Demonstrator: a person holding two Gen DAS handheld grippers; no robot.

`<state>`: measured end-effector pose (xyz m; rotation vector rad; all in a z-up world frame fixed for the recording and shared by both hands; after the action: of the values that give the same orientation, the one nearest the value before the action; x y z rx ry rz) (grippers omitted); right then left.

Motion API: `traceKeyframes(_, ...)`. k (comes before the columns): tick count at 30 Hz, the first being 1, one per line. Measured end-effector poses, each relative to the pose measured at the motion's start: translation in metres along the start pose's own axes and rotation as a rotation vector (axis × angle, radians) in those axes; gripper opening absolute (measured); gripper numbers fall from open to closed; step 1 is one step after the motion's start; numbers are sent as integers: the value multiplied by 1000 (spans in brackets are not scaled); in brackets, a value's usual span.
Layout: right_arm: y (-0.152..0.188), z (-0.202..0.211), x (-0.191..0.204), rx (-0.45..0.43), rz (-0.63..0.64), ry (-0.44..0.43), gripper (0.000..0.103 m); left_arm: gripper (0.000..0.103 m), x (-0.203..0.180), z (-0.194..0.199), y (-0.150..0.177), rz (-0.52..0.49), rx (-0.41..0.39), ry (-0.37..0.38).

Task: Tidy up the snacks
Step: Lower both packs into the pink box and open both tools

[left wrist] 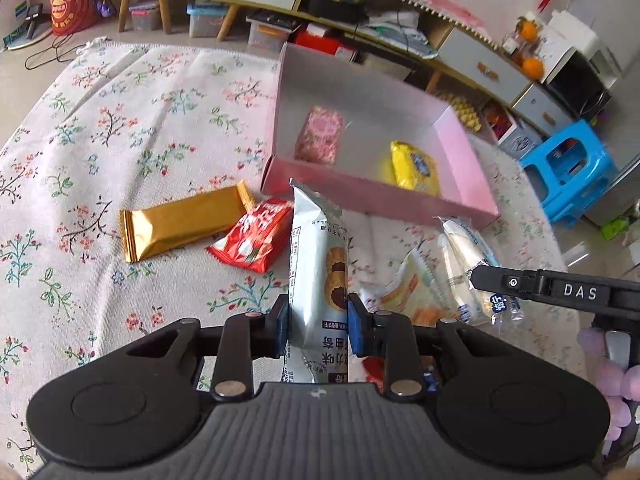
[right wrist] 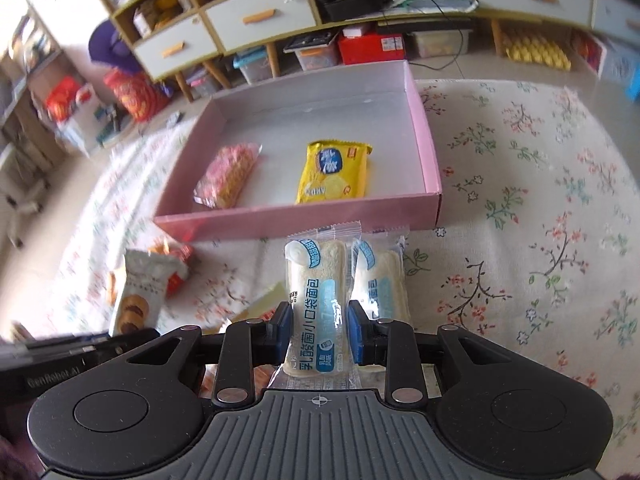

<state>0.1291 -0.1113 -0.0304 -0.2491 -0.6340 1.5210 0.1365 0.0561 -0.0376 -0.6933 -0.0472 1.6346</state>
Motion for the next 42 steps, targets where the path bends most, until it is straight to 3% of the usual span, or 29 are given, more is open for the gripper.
traceKeyframes(8,-22,23,-22,-93,-132,-60,27,26,-16,6,-16,-4,-63,72)
traceKeyframes(13,-50,18,-38,-148,-178,-71,27,26,-36,-9,-46,-36,-93,85)
traceKeyframes(19,-81,-12,-40,-179,-97,-12,28,26,-63,-46,-77,-97,-115,76)
traceKeyframes(25,-88,-50,-45,-140,-37,35,28,26,-70,-88,-85,-118,-103,53)
traceKeyframes(32,-88,-74,-51,-120,1,55,28,26,-69,-103,-90,-143,-100,24)
traceKeyframes(42,-89,-81,-54,-141,13,57,29,26,-68,-108,-96,-157,-175,16)
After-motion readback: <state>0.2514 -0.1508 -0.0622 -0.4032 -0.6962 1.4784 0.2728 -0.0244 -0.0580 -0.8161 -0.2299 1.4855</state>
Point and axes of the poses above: each gripper's, at about its wrist camera, not at the fingertips, and z roughly against the way its jaws point, x to its left, y to its underside, the point moved 3 cm from there along -z, roughly the way its jaws point, and after that the axes turned 10 degrees about z, right-handed, at the moved point
